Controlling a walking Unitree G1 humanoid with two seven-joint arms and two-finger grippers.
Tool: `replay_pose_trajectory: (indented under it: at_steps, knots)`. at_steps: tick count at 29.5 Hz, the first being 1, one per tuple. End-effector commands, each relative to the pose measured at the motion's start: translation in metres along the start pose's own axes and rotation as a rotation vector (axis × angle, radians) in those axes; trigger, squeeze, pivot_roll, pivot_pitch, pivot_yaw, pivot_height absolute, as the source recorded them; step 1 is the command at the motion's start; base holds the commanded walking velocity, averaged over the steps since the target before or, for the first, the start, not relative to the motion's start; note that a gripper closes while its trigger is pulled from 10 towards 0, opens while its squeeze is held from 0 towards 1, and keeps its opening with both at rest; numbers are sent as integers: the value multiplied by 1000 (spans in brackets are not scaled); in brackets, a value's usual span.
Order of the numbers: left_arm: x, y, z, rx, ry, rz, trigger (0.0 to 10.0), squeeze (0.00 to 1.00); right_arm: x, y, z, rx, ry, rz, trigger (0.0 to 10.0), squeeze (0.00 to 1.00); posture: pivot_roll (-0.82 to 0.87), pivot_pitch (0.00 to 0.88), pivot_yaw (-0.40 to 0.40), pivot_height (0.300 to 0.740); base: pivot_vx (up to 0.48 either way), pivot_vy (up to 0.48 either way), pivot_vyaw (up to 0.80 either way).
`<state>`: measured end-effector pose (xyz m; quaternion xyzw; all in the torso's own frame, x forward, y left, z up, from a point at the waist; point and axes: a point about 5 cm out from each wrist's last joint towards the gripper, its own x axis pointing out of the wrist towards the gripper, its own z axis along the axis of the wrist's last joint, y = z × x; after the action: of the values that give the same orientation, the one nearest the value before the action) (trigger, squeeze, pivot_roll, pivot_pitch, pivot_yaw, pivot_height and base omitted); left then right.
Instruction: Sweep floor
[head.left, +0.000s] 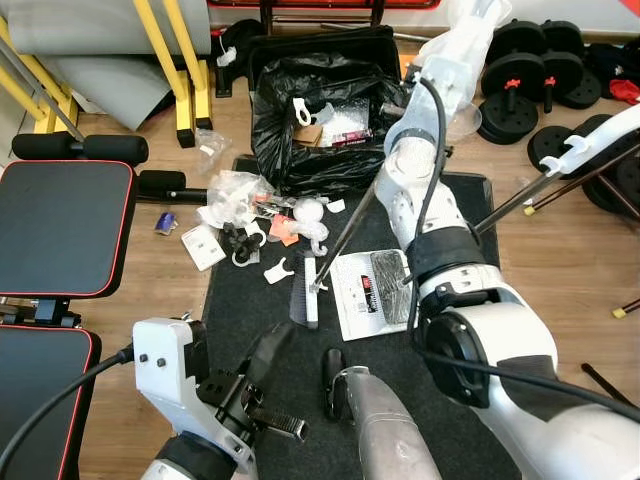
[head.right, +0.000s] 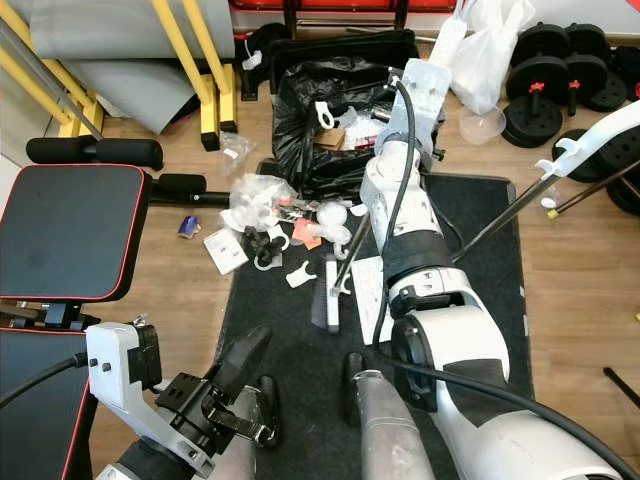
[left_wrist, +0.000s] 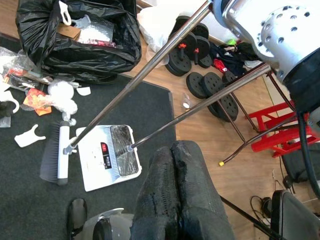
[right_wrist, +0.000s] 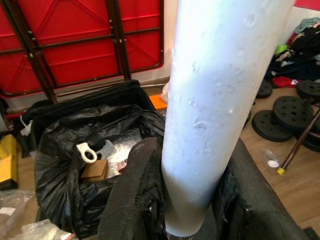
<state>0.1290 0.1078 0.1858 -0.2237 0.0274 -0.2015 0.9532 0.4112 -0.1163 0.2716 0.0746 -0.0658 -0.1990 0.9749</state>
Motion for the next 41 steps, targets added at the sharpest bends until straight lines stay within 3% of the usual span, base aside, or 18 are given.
replay_pose_trajectory:
  at_steps: [1, 5, 11, 24, 26, 29, 33, 37, 41]
  knots:
    - [-2, -1, -4, -18, 30, -18, 10000, 0, 4, -13, -13, -127, 53, -73, 10000, 0, -1, 381, -67, 740, 0, 0, 0]
    - [-2, -1, -4, -18, 29, -18, 10000, 0, 6, -11, -3, -99, 44, -76, 10000, 0, -2, 380, -68, 740, 0, 0, 0]
    - [0, 0, -4, -17, 25, -20, 10000, 0, 10, -3, 40, -24, -35, -63, 10000, 0, -12, 375, -67, 740, 0, 0, 0]
    - [3, 1, -4, -17, 20, -23, 10000, 0, 5, 6, 66, 38, -88, 5, 10000, 0, -20, 366, -71, 740, 0, 0, 0]
    - [3, 1, -4, -17, 19, -24, 10000, 0, -2, 18, 78, 142, -106, 98, 10000, 0, -20, 364, -72, 740, 0, 0, 0]
    - [3, 1, -4, -17, 18, -24, 10000, 0, -7, 24, 91, 181, -133, 147, 10000, 0, -20, 364, -72, 740, 0, 0, 0]
    - [4, 1, -4, -17, 18, -24, 10000, 0, -8, 25, 94, 185, -141, 157, 10000, 0, -20, 364, -72, 740, 0, 0, 0]
    - [4, 1, -4, -18, 17, -24, 10000, 0, -14, 37, 99, 300, -106, 276, 10000, 0, -20, 364, -72, 740, 0, 0, 0]
    - [4, 1, -4, -19, 17, -25, 10000, 0, -19, 42, 95, 289, -90, 301, 10000, 0, -21, 364, -72, 740, 0, 0, 0]
